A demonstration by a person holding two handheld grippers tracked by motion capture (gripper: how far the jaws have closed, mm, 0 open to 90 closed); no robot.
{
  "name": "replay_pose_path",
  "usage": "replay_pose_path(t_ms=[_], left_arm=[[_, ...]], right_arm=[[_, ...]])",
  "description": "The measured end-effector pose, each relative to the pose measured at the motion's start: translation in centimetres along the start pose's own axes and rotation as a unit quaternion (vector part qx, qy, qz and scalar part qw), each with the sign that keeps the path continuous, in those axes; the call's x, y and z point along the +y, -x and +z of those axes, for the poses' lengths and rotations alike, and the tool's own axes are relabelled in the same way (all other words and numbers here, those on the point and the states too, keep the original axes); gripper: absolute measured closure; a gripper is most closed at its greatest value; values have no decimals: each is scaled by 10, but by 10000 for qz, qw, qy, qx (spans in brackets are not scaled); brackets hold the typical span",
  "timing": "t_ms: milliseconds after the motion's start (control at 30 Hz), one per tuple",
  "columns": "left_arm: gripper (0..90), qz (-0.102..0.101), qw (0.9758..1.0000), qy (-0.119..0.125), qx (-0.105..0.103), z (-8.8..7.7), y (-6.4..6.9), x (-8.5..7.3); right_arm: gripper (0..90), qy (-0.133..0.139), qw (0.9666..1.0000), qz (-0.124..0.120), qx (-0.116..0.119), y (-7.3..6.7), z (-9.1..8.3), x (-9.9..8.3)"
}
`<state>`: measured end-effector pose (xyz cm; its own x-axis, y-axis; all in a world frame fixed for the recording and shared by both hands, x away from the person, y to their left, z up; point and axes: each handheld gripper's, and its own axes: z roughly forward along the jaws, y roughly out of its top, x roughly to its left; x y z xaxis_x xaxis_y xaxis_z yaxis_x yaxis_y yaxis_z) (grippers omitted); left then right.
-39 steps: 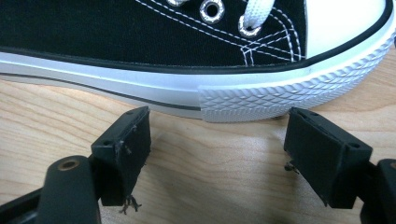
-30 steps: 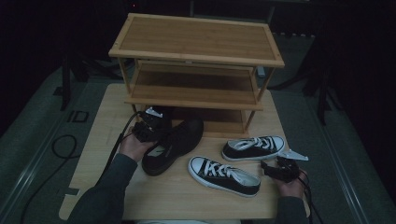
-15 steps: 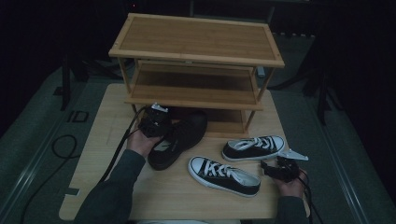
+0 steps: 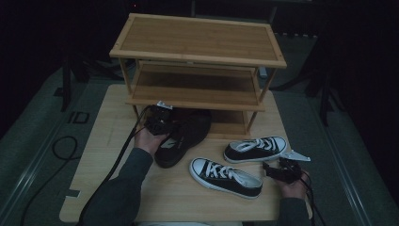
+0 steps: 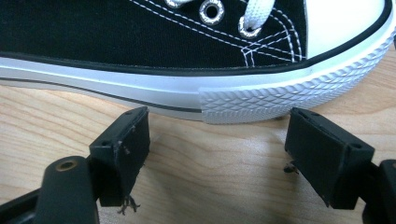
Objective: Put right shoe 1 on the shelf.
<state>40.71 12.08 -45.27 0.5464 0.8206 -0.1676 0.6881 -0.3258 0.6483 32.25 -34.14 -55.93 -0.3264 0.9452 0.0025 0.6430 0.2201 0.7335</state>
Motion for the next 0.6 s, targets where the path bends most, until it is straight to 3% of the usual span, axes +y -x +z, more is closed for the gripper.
replay_pose_path(t_ms=[600], left_arm=[[880,-424,9971,366,506,19,-6,9]], right_arm=[[216,0,10000,-3,3,0,0,0]])
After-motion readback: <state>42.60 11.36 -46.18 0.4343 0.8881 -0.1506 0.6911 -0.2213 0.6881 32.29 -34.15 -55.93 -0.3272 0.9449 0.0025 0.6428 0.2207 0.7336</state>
